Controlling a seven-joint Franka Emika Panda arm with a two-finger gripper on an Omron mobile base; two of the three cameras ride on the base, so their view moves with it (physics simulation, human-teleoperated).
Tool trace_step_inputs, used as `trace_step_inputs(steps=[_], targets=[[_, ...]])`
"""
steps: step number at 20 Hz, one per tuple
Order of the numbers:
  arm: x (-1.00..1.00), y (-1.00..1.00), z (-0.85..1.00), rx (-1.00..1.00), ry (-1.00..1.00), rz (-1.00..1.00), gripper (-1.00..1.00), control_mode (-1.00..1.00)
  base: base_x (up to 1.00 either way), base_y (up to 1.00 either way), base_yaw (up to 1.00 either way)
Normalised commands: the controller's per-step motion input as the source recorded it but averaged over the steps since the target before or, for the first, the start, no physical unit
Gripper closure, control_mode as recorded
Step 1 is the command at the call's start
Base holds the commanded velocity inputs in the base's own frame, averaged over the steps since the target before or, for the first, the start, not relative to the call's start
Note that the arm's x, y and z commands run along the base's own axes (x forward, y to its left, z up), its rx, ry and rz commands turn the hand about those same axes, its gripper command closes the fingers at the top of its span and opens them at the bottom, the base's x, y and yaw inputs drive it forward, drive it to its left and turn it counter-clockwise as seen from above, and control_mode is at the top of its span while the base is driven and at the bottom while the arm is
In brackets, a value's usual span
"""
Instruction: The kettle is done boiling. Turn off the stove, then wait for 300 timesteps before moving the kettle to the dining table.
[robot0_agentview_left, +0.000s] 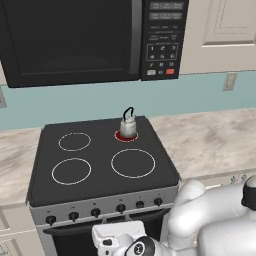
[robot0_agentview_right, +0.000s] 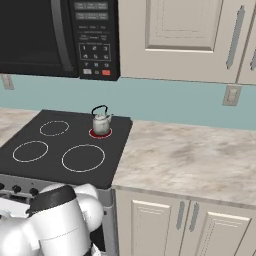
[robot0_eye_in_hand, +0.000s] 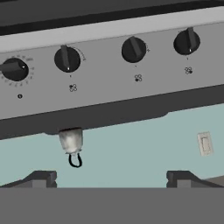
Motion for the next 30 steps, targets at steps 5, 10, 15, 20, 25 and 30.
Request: trace_step_inputs(steps=[5,10,15,20,25,30], targets=[[0.08,0.11,-0.04,-0.02,0.04,0.01,-1.00,-1.00,0.00,0.00,0.00],[0.16,0.11,0.00,-0.02,0.03,0.00,-1.00,-1.00,0.00,0.00,0.00],[0.14,0.12,-0.03,0.00,0.03,0.00,-1.00,-1.00,0.00,0.00,0.00],[0.06,0.01,-0.11,0.00,0.02,0.00,-1.00,-1.00,0.00,0.00,0.00],[0.01,0.00,-0.14,0.00,0.01,0.00,-1.00,-1.00,0.00,0.00,0.00],[0.13,0.00,-0.12,0.00,0.01,0.00,-1.00,-1.00,0.00,0.00,0.00]])
